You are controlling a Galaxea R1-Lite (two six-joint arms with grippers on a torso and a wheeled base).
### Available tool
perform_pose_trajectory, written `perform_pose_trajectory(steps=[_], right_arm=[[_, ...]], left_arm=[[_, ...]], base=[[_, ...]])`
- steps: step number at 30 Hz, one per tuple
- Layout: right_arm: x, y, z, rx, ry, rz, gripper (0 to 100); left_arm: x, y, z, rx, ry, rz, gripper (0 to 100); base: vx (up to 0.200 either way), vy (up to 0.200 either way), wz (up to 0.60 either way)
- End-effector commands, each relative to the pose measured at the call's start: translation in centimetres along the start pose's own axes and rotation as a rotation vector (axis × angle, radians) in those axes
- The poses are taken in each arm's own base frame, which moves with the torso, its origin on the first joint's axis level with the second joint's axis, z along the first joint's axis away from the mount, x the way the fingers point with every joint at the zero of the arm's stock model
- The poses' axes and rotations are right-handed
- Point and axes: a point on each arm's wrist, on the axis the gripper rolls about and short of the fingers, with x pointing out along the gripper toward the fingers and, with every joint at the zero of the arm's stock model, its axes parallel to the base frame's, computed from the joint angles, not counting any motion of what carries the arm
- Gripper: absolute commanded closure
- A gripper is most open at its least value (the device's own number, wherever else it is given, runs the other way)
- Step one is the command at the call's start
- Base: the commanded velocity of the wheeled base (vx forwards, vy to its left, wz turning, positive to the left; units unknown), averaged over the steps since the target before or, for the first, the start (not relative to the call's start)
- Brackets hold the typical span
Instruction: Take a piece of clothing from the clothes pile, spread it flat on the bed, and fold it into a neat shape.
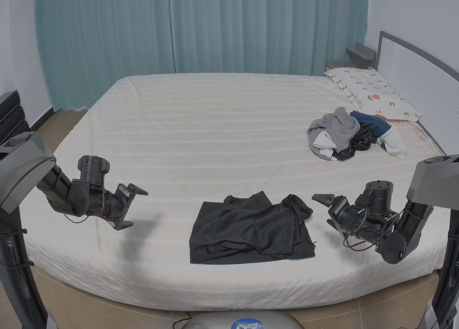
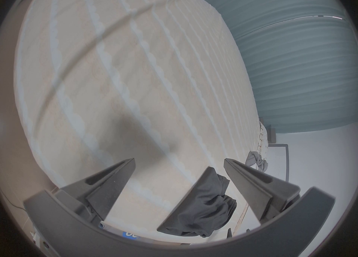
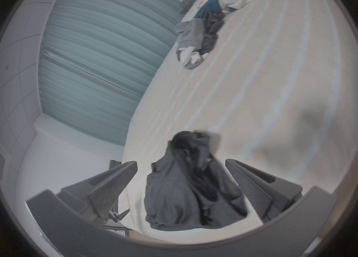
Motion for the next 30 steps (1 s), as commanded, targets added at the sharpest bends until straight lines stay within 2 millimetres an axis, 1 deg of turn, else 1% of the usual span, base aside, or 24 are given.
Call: perform_pose_trajectory(steps=[1,3,6,8,10,12,16,21,30], right_arm=[[0.0,1.2,0.4,-0.008,-0.010,0.041,0],[0.2,1.1,0.3,-0.011,0.003,0.041,0],[0.8,1.3,-0.6,-0.021,0.025,0.045,0],[1.9,1.0,-1.2,-0.030,0.034,0.034,0],[2.7,0.7,-1.3,-0.031,0.028,0.029,0],[3.4,1.1,-1.0,-0.034,0.016,0.043,0],[3.7,1.1,-1.0,-0.039,0.021,0.019,0],[5.1,0.4,-1.7,-0.051,0.042,-0.002,0],[5.4,0.3,-2.5,-0.058,0.067,-0.002,0]], left_arm=[[0.1,0.1,-0.2,0.000,-0.004,-0.003,0],[0.1,0.1,-0.1,-0.001,-0.006,-0.007,0],[0.1,0.1,-0.1,0.004,-0.007,-0.008,0],[0.2,0.1,-0.1,0.007,-0.006,-0.005,0],[0.3,0.1,-0.2,0.007,-0.004,-0.004,0],[0.3,0.2,-0.2,0.009,-0.003,-0.002,0],[0.3,0.2,-0.2,0.010,-0.008,0.002,0],[0.5,0.3,-0.3,0.013,-0.007,0.005,0],[0.6,0.1,-0.3,0.014,-0.007,0.003,0]], base=[[0.000,0.000,0.00],[0.000,0.000,0.00],[0.000,0.000,0.00],[0.200,0.000,0.00],[0.200,0.000,0.00],[0.200,0.000,0.00],[0.000,0.000,0.00],[0.000,0.000,0.00],[0.000,0.000,0.00]])
